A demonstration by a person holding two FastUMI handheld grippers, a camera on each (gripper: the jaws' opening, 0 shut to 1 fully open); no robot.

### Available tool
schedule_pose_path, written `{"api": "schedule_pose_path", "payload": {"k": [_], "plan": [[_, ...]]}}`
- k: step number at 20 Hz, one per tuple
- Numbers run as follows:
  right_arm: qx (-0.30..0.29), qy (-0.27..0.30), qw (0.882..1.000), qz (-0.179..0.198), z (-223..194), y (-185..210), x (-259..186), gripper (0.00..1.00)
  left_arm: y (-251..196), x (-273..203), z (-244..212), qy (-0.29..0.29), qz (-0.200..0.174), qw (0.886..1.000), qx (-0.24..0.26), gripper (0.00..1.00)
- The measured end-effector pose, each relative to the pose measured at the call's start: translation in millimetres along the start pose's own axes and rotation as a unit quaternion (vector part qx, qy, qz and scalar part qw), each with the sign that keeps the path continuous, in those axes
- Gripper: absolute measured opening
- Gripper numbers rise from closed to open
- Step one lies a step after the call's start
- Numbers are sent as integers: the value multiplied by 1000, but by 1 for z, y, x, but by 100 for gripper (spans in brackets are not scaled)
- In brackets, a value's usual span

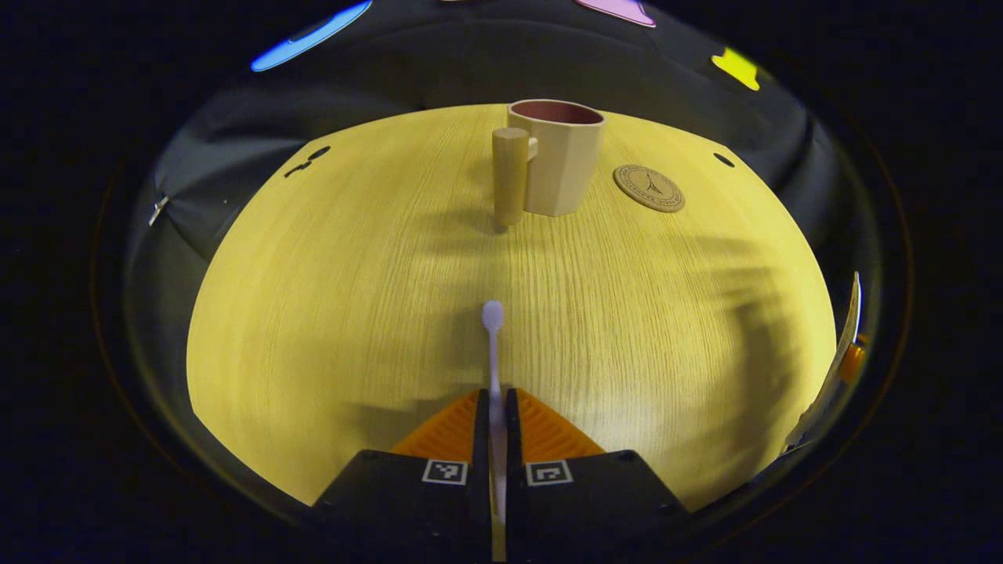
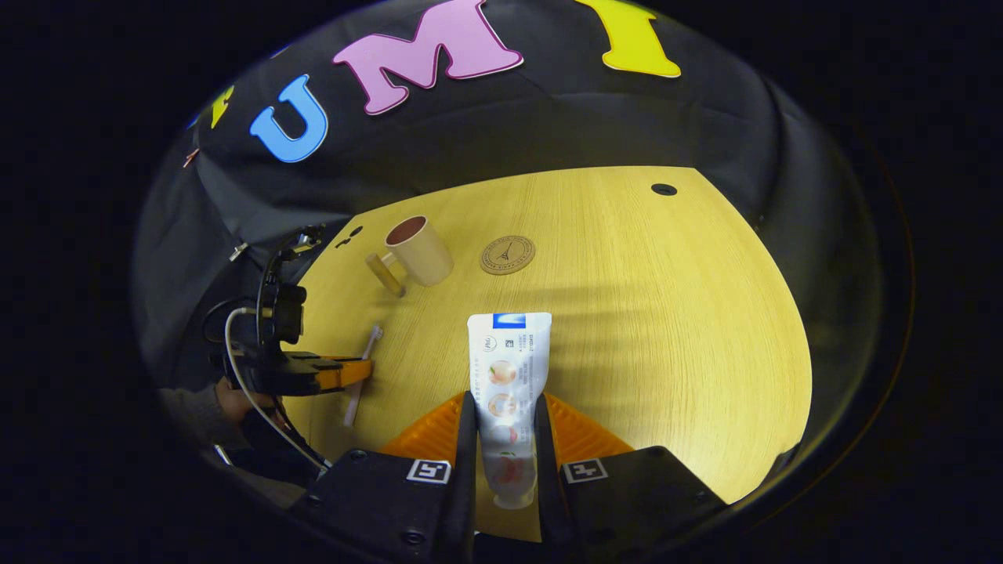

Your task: Put the toothbrush and toothpaste on the desktop into the cup, then pick up the cup and place it on the coaster on the desktop.

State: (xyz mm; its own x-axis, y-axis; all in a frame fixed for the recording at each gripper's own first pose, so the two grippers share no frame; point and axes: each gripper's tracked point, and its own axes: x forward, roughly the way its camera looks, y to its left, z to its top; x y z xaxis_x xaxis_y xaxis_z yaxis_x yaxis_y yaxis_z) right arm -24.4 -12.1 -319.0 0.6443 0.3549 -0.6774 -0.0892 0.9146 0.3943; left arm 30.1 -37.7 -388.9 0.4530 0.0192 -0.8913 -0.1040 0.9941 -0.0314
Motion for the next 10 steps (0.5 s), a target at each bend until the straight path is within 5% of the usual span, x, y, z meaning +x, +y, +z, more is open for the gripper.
{"api": "schedule_pose_path", "payload": {"k": [10], "plan": [[15,-42,999,7,14,7,-12,37,4,-13,14,-62,-64,996,-16,7]]}}
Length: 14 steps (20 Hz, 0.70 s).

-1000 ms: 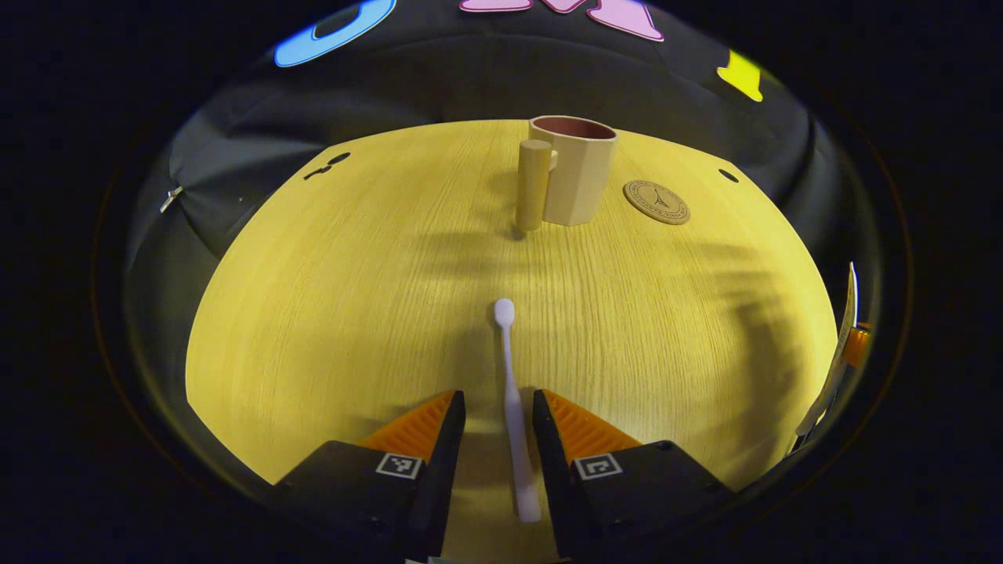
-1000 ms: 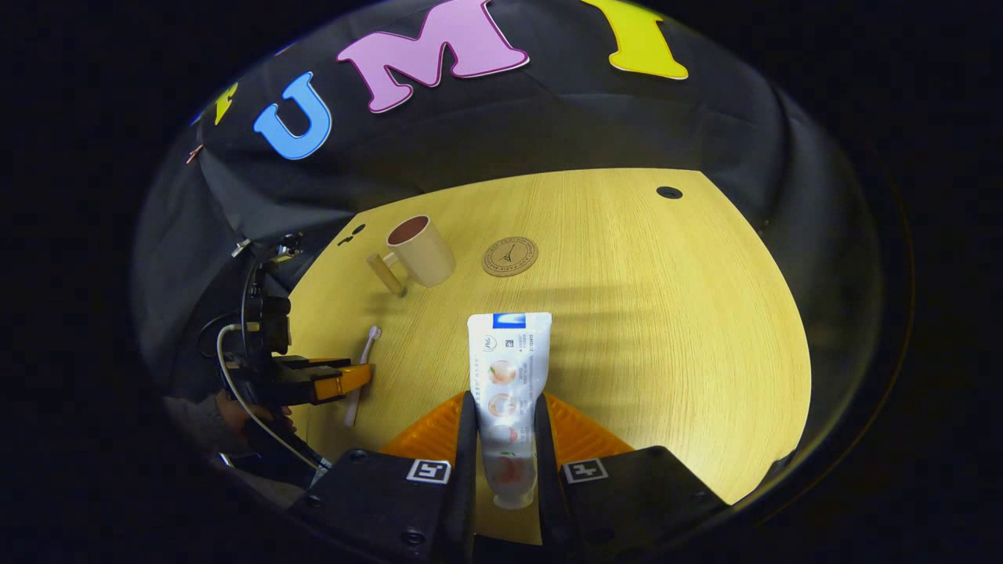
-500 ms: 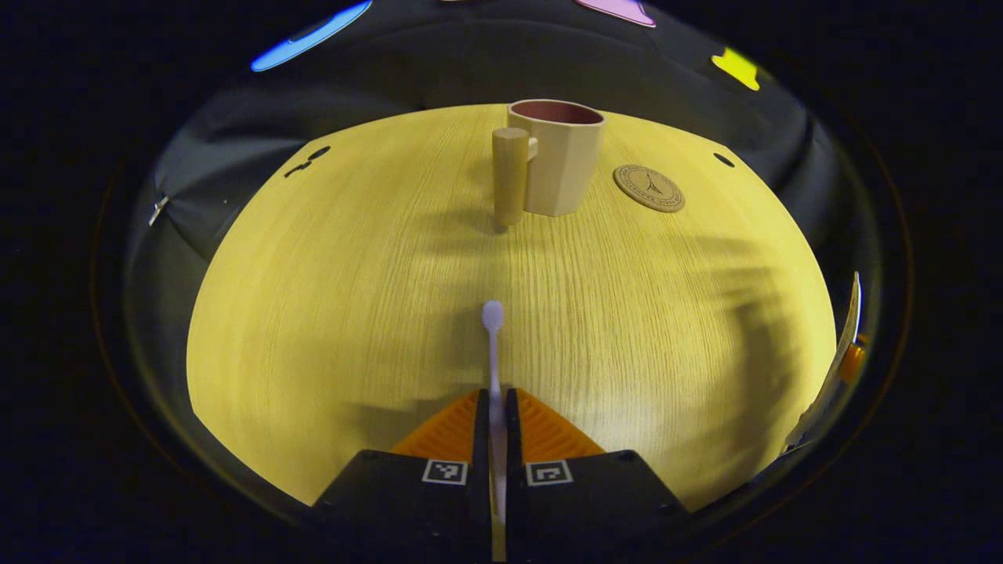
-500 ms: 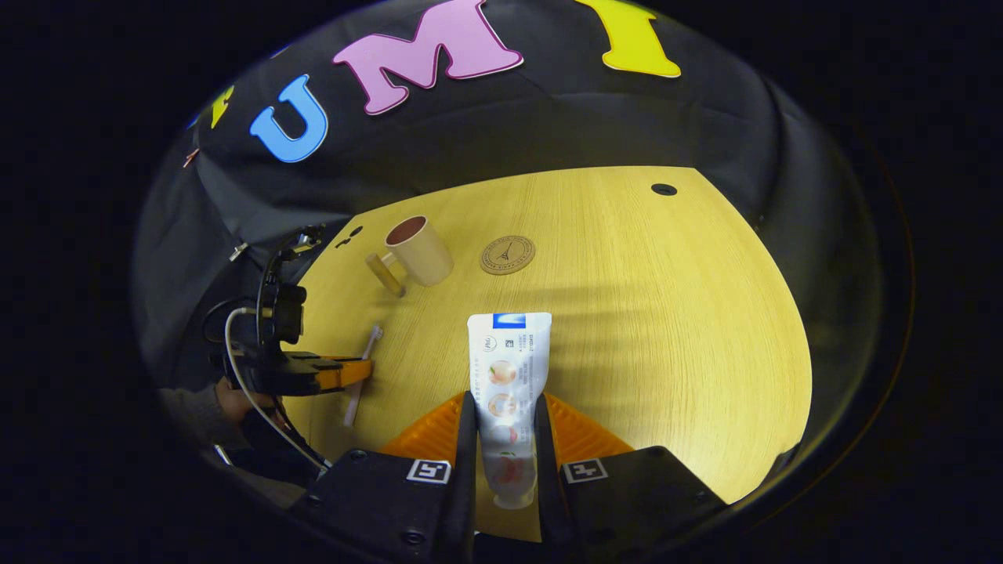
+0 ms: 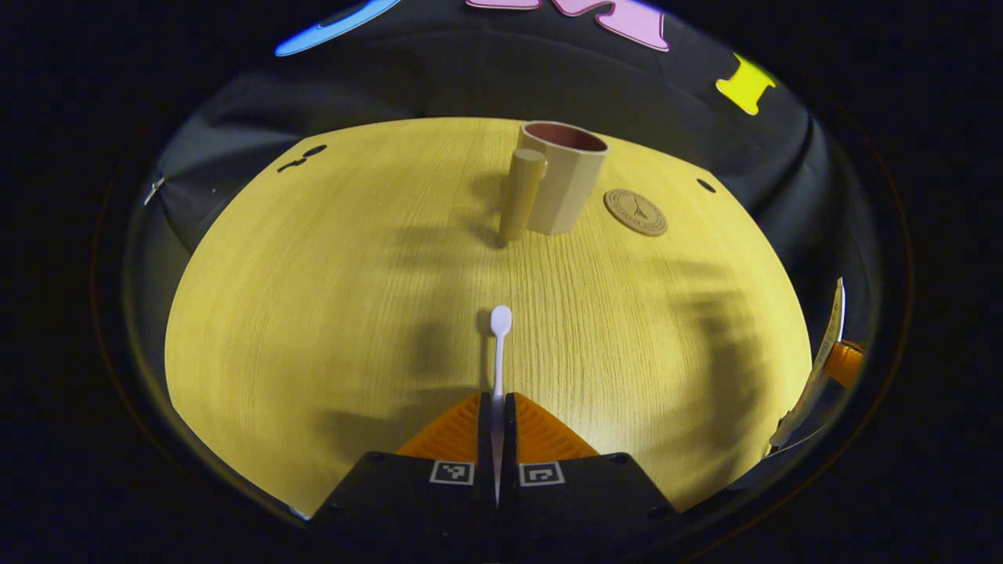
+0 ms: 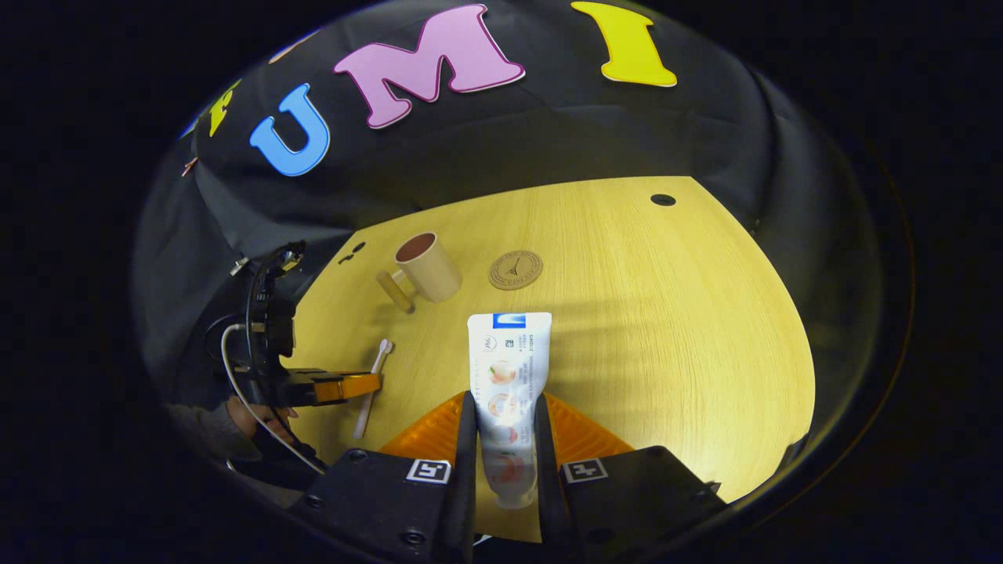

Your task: Put the toothbrush and toothpaste on the desktop into the cup, then pick up the cup and place it on the coaster on the desktop.

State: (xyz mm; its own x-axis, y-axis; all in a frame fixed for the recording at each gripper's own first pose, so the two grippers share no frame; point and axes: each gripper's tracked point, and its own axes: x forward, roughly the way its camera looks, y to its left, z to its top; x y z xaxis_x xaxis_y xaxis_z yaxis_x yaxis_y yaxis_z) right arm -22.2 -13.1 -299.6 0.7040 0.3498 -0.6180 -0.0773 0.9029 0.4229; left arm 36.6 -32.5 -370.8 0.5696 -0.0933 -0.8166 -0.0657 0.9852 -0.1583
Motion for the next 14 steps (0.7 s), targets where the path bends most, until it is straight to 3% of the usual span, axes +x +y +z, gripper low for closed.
{"api": "schedule_pose_path", "payload": {"k": [6,11,12,14], "plan": [[11,-76,997,32,50,19,-23,37,-7,-63,45,-87,-58,995,2,6],[2,-151,987,53,133,70,22,36,-8,-114,70,-147,-93,985,0,6],[4,-164,985,57,145,79,29,31,-7,-121,72,-155,-98,983,1,7],[12,-188,980,69,169,95,46,36,-4,-135,73,-167,-106,980,2,6]]}}
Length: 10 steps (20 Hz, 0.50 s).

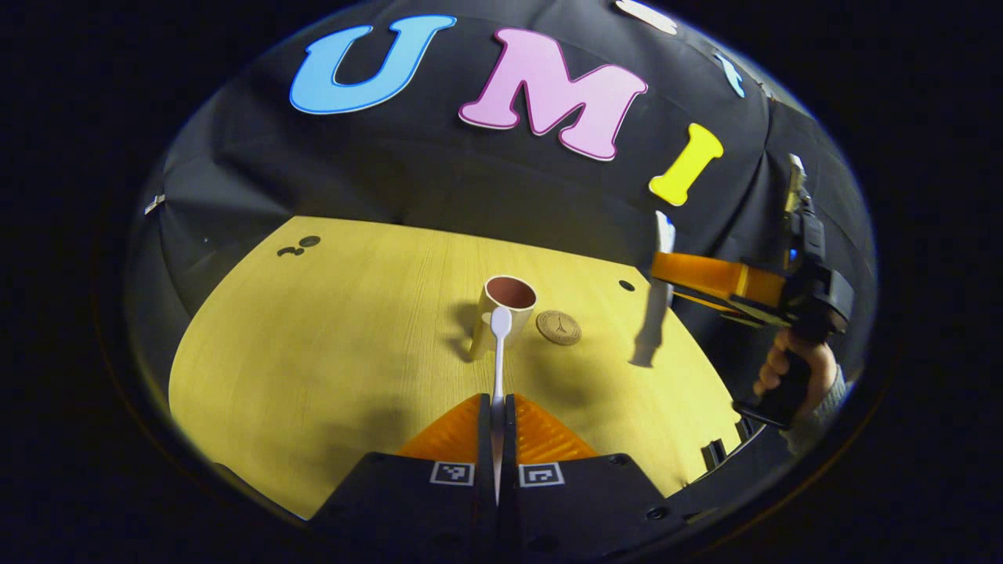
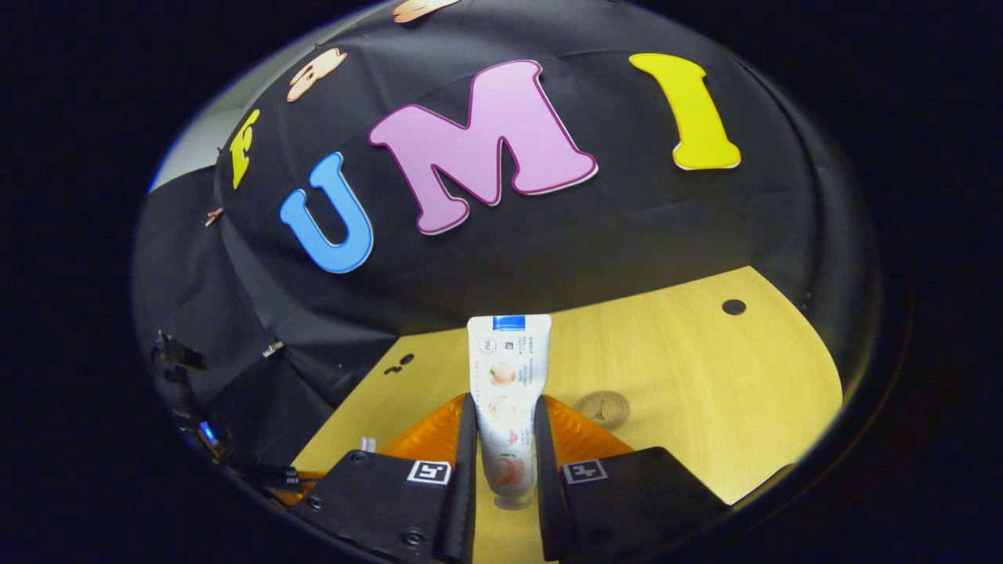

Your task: Put the toothbrush and toothpaste on the desktop into the cup, then pick up the cup and place it on the coaster on the desktop.

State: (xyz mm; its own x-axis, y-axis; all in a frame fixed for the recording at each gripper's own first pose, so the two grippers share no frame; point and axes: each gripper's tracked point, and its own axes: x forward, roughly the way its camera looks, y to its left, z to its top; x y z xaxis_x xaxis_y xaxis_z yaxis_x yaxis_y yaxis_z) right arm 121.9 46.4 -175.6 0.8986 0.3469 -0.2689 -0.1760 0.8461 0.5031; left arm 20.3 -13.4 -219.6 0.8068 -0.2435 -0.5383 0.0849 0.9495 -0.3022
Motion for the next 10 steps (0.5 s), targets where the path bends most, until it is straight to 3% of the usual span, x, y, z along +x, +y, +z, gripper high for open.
{"api": "schedule_pose_path", "payload": {"k": [6,10], "plan": [[4,-59,998,11,27,21,89,36,17,-31,9,-31,-3,999,3,6],[-3,-52,999,7,1,23,141,36,30,-44,10,-43,7,999,17,6]]}}
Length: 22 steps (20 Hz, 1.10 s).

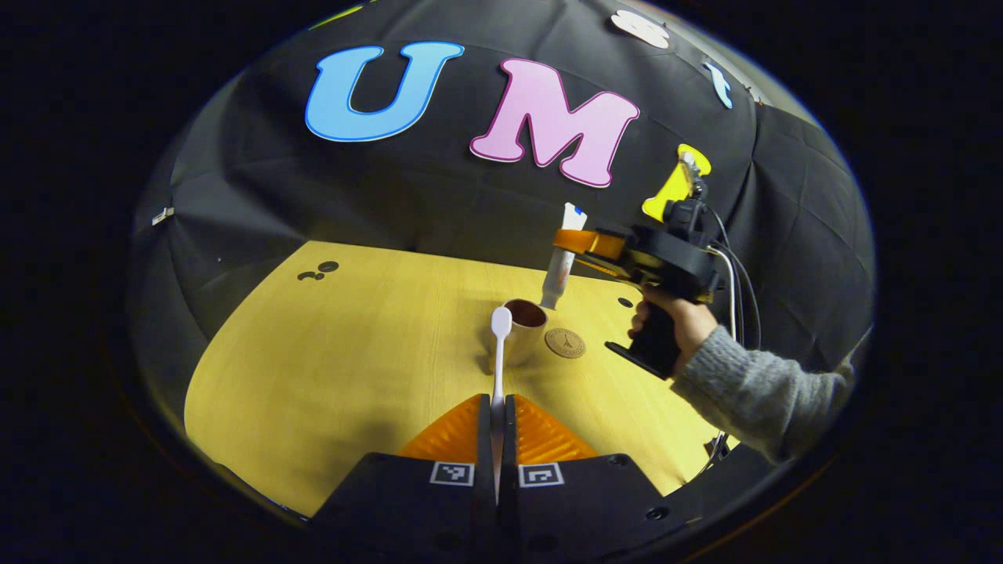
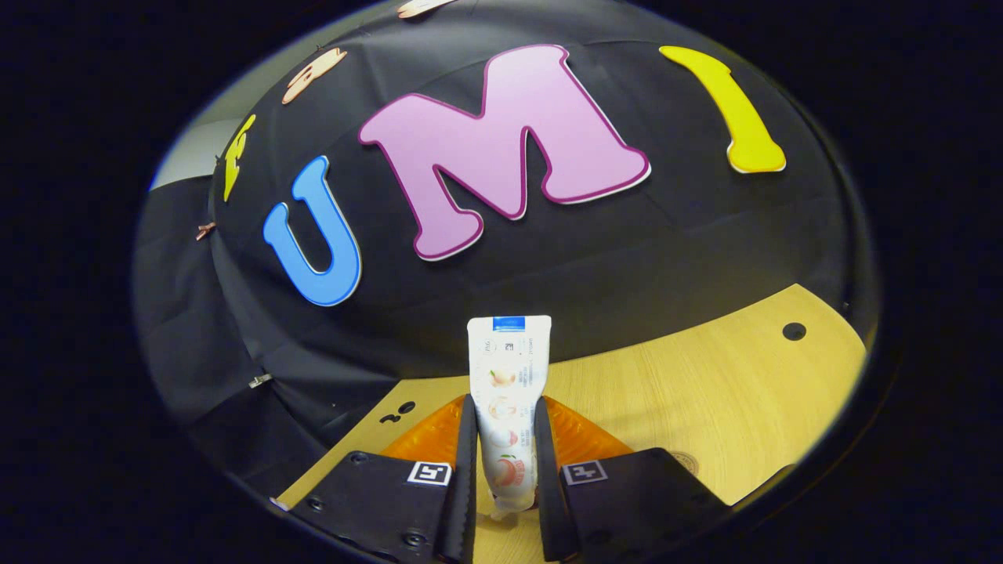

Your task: Put the toothbrush and toothpaste on the desktop into the cup, then pick up the cup and place it on the coaster on the desktop.

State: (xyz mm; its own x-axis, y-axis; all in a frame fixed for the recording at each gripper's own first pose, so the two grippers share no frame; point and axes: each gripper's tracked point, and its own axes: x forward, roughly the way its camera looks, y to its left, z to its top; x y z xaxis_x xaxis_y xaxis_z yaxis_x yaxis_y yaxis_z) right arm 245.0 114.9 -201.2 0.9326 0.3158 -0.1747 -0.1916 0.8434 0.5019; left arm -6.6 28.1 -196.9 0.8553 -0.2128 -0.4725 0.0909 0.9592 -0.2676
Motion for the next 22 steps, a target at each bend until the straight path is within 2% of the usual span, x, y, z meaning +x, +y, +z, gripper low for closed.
{"api": "schedule_pose_path", "payload": {"k": [5,10,11,12,15,16,17,21,22], "plan": [[-38,32,999,-18,-43,-10,24,36,4,-5,-1,2,0,1000,9,6],[-40,58,997,-36,-67,-21,31,37,5,-1,-4,9,-5,1000,6,6],[-40,71,996,-32,-76,-20,30,32,7,2,-5,12,-4,1000,4,6],[-45,77,996,-26,-82,-16,31,40,10,4,-5,13,-4,1000,1,6],[-66,99,993,-27,-97,-16,26,42,14,7,-5,13,-2,1000,-4,6],[-71,108,991,-28,-102,-16,23,39,14,8,-3,12,-2,1000,-6,6],[-79,112,990,-24,-106,-13,20,45,15,7,-2,10,-2,1000,-8,6],[-72,110,991,-24,-96,-11,13,50,10,9,7,4,-6,1000,-6,6],[-65,108,992,-28,-91,-12,11,42,8,10,11,0,-9,1000,-5,6]]}}
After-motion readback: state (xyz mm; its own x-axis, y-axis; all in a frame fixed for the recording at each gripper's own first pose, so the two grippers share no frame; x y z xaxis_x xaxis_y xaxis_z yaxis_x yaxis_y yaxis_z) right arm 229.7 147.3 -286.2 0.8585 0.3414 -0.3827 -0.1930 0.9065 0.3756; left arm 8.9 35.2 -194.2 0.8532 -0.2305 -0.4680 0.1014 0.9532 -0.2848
